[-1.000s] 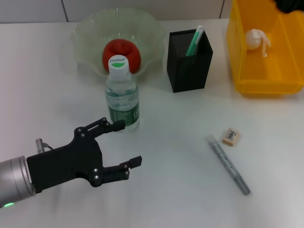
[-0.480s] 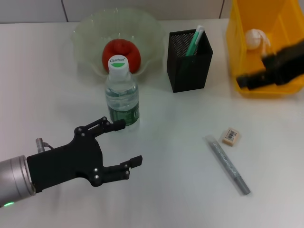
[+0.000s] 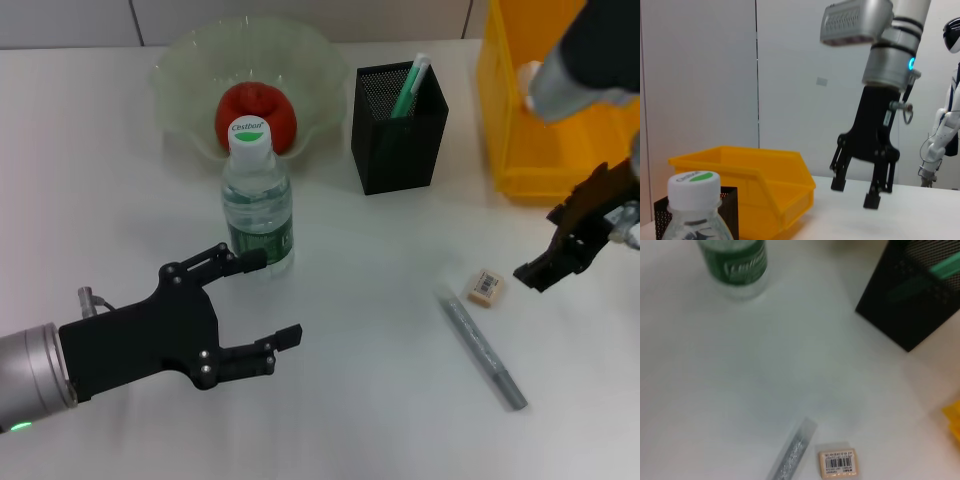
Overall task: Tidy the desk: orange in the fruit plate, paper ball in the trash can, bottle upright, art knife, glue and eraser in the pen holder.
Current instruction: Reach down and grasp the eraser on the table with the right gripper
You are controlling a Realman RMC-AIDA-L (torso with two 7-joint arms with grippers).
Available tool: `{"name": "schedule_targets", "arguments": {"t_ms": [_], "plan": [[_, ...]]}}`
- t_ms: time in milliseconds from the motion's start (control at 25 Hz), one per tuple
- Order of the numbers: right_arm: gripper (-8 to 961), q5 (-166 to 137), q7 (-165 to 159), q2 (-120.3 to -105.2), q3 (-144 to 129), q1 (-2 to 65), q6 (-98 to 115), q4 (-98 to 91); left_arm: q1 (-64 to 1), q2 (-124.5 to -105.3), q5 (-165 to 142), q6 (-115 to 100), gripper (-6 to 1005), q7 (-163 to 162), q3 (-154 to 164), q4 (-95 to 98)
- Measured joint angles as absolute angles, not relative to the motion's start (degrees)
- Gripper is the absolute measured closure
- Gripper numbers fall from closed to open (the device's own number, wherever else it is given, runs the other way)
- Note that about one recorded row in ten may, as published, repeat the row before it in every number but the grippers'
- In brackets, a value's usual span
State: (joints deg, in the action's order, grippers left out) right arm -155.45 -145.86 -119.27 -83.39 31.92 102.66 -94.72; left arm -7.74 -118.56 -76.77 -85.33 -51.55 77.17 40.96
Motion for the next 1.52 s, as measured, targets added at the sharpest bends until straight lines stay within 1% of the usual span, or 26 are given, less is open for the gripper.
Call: {"name": "schedule_targets", "arguments": {"t_ms": [240,720,1400,1520], "plan": [[166,-156.6,-144.9,-119.38,-85.4,35.2,98.4,-84.5,-7.7,-118.57,-76.8,-85.3,139,-51.8,77.2,41.0],[177,-156.5,-147.9,-119.62,-90.1,38.5,91.2,-73.7,-7.7,-118.56,-77.0,-85.3,139,-51.8,77.2,41.0],[193,-155.6,-150.5,-119.72,-92.3,40.5,87.5,-68.7,-7.4,-118.57,-77.0,-85.3,139,-51.4,77.2,41.0],[320,-155.6,-150.8,-119.71,-92.9,40.6,87.1,-68.2,-7.4,-118.56,-77.0,-85.3,139,-51.4,77.2,41.0]]}}
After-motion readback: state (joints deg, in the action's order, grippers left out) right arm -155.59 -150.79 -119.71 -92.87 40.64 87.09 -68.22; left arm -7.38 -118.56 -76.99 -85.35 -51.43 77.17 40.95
